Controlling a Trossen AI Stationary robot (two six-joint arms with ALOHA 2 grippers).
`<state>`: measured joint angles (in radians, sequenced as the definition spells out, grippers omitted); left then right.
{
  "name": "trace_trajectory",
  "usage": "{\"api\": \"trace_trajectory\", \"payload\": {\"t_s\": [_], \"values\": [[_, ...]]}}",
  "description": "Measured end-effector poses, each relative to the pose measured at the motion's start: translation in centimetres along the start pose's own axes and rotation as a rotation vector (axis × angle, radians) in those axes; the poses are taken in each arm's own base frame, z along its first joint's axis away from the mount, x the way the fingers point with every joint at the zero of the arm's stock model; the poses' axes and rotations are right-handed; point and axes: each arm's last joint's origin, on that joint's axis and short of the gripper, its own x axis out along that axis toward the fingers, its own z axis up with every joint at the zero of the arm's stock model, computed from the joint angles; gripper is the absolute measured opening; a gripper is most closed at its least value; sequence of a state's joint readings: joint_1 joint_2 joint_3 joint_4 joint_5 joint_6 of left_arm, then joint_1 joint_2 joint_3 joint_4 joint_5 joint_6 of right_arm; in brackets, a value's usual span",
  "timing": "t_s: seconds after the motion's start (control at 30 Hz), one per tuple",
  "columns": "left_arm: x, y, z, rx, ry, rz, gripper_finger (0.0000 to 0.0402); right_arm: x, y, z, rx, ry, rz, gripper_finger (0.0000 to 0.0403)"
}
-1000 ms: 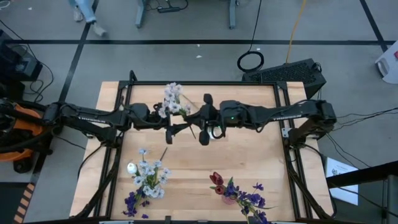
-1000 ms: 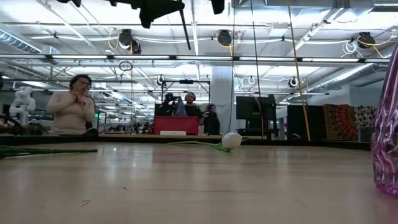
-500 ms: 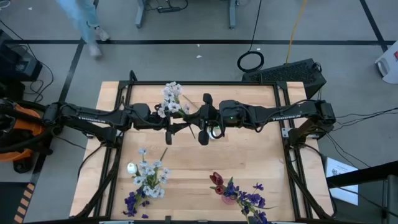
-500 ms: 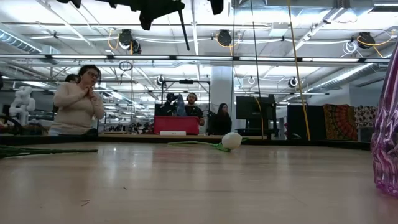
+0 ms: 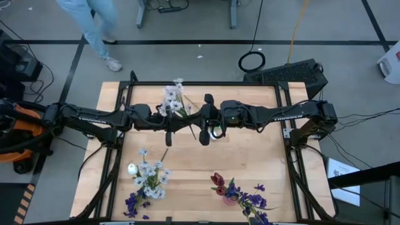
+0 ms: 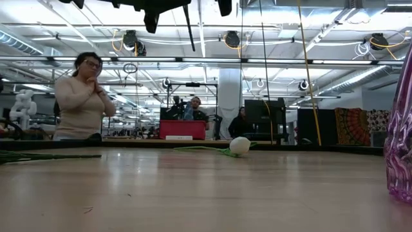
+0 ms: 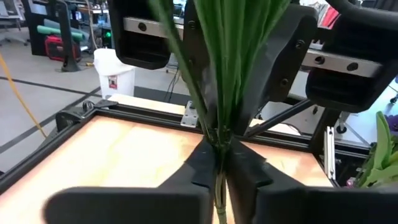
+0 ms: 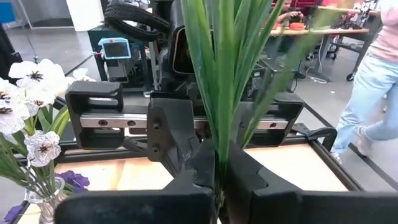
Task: Sort flowers into vase by color
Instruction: Put the white flower into the transparent vase
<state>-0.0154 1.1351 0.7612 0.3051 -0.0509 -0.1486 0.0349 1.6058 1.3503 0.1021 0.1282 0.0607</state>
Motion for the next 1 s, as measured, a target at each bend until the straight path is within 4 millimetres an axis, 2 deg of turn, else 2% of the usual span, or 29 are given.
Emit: {"api": "trace_trajectory", "payload": {"t_s": [0.07, 0.23, 0.43, 0.53, 0.67, 0.9, 1.0], "values": [[0.0, 0.0, 0.0, -0.001, 0.001, -0.005, 0.0010, 0.0, 0.0, 0.0, 0.022, 0.000, -0.001, 0.0011], [0.0, 0.0, 0.0, -0.001, 0.006, -0.005, 0.0009, 0.0, 0.0, -0.1, 0.057, 0.008, -0.001, 0.0041], [-0.5, 0.0, 0.3, -0.001, 0.001, 0.003, 0.0007, -1.6, -0.2, 0.8, 0.055, 0.035, -0.007, 0.0096], [-1.3, 0.1, 0.8, 0.009, -0.005, 0.008, 0.0006, -3.6, -0.5, 1.7, 0.055, 0.071, -0.015, 0.0116], [-3.0, 0.2, 1.5, 0.052, -0.004, 0.034, 0.0005, -6.3, -0.8, 1.9, 0.151, 0.187, -0.037, 0.0127], [-7.6, 0.4, 3.1, 0.122, -0.030, 0.129, 0.0005, -11.2, -1.4, 1.2, 0.323, 0.435, -0.130, 0.0118], [-9.9, 0.5, 3.3, 0.113, -0.009, 0.148, 0.0005, -13.0, -1.4, 0.4, 0.383, 0.539, -0.244, 0.0109]]}}
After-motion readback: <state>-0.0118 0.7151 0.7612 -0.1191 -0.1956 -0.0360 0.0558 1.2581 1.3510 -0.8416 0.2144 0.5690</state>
